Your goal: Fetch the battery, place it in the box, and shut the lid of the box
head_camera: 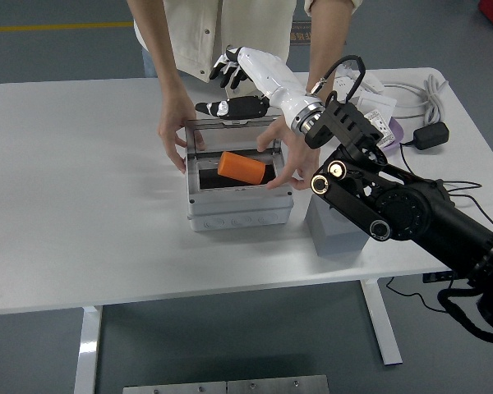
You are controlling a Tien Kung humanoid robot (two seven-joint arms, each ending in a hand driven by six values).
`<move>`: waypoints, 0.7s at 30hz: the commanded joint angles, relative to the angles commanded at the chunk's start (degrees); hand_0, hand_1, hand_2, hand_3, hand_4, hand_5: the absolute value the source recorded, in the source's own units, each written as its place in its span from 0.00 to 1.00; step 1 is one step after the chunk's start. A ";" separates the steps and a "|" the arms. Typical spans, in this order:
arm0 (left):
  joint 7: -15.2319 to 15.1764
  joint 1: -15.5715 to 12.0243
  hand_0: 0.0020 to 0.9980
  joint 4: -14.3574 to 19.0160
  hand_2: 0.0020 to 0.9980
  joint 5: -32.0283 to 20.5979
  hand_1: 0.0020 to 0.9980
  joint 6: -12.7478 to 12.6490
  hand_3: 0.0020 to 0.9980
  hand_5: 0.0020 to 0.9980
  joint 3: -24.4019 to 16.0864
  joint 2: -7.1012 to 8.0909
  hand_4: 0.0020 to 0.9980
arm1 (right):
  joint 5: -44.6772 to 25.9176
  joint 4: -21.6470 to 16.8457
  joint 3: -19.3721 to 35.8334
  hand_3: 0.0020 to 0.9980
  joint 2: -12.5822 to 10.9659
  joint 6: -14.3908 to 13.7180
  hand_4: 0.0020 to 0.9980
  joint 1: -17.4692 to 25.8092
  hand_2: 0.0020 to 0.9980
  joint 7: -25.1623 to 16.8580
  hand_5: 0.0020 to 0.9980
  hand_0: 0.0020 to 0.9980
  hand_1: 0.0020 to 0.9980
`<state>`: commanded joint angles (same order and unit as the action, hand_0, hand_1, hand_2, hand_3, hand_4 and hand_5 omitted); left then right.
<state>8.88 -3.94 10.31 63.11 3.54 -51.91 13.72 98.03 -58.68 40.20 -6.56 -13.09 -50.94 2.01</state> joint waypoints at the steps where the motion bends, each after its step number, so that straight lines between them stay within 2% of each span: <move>1: 0.02 0.01 0.65 0.00 0.62 -0.01 0.74 0.01 0.56 0.24 0.03 0.00 0.77 | -0.22 0.69 -0.05 0.57 0.06 0.18 0.95 -0.23 0.50 0.00 0.59 0.57 0.48; 5: 0.04 0.08 0.65 0.00 0.62 -0.01 0.74 0.04 0.56 0.24 0.11 0.03 0.77 | -0.97 3.34 -0.21 0.57 0.35 1.45 0.95 -1.13 0.50 0.44 0.59 0.57 0.48; 6: 0.04 0.10 0.65 0.00 0.61 -0.04 0.74 0.04 0.56 0.24 0.15 0.05 0.77 | -1.21 3.99 -0.29 0.58 0.42 1.74 0.96 -1.35 0.53 0.56 0.70 0.61 0.51; 11: 0.00 0.17 0.65 0.00 0.61 -0.14 0.74 0.05 0.56 0.24 0.35 0.20 0.77 | -2.40 7.25 -1.18 0.58 0.94 2.63 0.96 -2.05 0.53 0.97 0.70 0.61 0.51; 12: 0.00 0.20 0.65 0.00 0.61 -0.17 0.74 0.05 0.56 0.24 0.38 0.21 0.77 | -2.60 7.74 -1.43 0.72 1.04 2.69 1.00 -2.09 0.70 1.01 0.82 0.80 0.69; 17: -0.06 0.24 0.65 0.00 0.61 -0.29 0.74 0.03 0.56 0.24 0.58 0.21 0.77 | -2.97 9.10 -2.79 0.72 1.56 2.87 1.00 -1.65 0.70 1.44 0.82 0.80 0.69; 18: -0.04 0.21 0.65 0.00 0.62 -0.15 0.74 0.03 0.56 0.24 0.45 0.21 0.78 | -2.83 8.99 -3.15 0.79 1.63 2.92 1.00 -1.51 0.78 1.69 0.89 0.87 0.77; 21: 0.00 0.12 0.65 0.00 0.62 0.14 0.74 0.02 0.56 0.24 0.19 0.19 0.78 | -2.43 8.33 -4.19 0.79 1.81 3.00 1.00 -1.13 0.78 2.33 0.89 0.87 0.77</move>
<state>8.88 -3.82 10.31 63.25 3.56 -51.72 13.91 95.59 -50.35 36.01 -4.75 -10.10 -52.06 4.34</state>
